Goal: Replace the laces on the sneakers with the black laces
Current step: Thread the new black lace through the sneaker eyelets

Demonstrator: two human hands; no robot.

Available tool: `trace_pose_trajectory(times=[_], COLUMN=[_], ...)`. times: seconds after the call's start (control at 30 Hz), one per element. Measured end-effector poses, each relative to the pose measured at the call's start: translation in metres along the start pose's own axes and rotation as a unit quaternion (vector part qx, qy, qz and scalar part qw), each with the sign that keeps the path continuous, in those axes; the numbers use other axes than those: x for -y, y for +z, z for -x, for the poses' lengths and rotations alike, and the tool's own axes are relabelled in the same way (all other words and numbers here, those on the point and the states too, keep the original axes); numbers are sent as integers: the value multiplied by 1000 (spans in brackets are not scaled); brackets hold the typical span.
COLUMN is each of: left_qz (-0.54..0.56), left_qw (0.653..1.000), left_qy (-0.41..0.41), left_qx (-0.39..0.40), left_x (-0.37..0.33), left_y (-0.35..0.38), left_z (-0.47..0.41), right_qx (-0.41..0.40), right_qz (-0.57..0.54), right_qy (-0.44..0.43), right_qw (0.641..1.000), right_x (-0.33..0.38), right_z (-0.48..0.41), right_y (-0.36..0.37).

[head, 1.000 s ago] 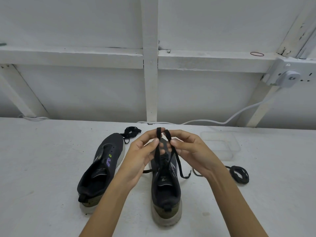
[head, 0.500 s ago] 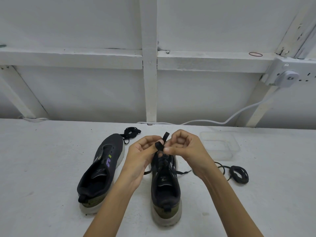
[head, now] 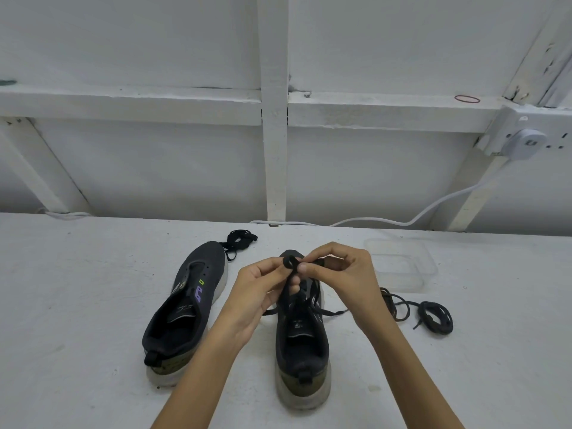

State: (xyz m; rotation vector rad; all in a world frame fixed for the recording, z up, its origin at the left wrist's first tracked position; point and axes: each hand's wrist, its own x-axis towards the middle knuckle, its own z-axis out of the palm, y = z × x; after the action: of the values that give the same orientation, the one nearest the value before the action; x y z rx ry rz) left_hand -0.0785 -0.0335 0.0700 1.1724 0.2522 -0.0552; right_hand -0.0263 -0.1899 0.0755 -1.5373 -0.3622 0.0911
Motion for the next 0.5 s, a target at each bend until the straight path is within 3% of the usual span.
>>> trace_pose_trajectory(times=[0.17,0.4,0.5], left_qz=[-113,-252,-336], left_qw=[992,965,934], left_qy=[36,67,118], left_qx=[-38,-14,-16], left_x=[7,5,4], left_y=[2,3,1], left_z=[7,11,10], right_qx=[-55,-45,-13], right_qz=[12,92,111], right_qy=[2,6,17], right_qw=[998,995,994], right_x=[-10,-20,-22], right_z=[-1,0,0], right_y=[-3,-8,-10])
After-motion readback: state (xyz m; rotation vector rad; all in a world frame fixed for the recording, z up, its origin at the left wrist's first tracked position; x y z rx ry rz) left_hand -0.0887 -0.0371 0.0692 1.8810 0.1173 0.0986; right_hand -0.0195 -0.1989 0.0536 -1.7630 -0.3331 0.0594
